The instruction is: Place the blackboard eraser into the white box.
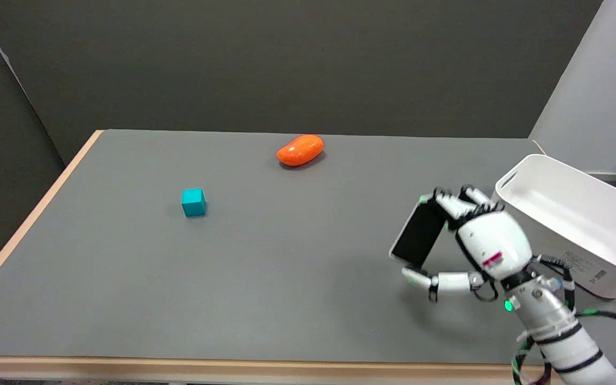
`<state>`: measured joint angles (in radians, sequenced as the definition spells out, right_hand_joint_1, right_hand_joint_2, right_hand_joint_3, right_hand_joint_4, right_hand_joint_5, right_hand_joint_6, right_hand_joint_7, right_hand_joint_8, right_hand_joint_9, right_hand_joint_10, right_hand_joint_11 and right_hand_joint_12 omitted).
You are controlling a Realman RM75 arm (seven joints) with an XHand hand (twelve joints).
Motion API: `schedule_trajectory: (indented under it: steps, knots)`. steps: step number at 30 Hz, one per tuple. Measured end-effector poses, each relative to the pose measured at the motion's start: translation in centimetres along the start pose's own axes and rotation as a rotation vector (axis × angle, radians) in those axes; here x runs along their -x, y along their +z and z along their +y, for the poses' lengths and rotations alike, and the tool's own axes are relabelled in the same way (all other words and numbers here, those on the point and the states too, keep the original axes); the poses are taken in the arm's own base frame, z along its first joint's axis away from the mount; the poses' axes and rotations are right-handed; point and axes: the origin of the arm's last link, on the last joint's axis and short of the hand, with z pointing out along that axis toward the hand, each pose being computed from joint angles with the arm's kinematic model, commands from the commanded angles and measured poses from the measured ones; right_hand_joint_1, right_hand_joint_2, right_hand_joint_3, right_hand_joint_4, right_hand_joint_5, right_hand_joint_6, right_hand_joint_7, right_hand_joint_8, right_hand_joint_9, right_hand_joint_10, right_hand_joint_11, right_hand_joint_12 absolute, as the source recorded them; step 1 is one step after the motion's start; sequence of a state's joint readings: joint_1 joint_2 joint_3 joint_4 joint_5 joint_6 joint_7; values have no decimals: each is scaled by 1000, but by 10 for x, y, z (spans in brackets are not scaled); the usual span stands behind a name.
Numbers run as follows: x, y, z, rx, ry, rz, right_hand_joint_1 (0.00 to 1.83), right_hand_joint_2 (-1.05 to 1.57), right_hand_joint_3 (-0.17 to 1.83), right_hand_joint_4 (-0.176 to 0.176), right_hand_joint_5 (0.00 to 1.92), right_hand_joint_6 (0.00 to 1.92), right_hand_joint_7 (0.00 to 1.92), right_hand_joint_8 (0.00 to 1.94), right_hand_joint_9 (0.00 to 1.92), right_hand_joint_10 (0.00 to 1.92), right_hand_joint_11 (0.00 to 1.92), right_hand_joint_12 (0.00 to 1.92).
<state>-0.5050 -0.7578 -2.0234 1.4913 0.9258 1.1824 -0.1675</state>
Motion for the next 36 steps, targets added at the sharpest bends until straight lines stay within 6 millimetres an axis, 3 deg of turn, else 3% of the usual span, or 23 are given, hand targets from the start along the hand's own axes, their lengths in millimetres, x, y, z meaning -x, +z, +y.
schedule_trajectory:
  steps: [10, 20, 28, 36]
  knots:
    - [-41, 43, 27, 87, -86, 242, 1183, 1152, 260, -176, 657, 1474, 720, 1504, 841, 1447, 286, 1424]
    - [-66, 72, 96, 320, -192, 280, 1176, 1138, 309, -176, 649, 1501, 707, 1539, 842, 1492, 301, 1439]
    - [-65, 57, 153, 552, -207, 215, 1175, 1133, 320, -176, 650, 1505, 706, 1542, 841, 1506, 308, 1445]
    - [-55, 19, 184, 731, -199, 146, 1174, 1126, 334, -176, 652, 1508, 707, 1543, 840, 1508, 323, 1465]
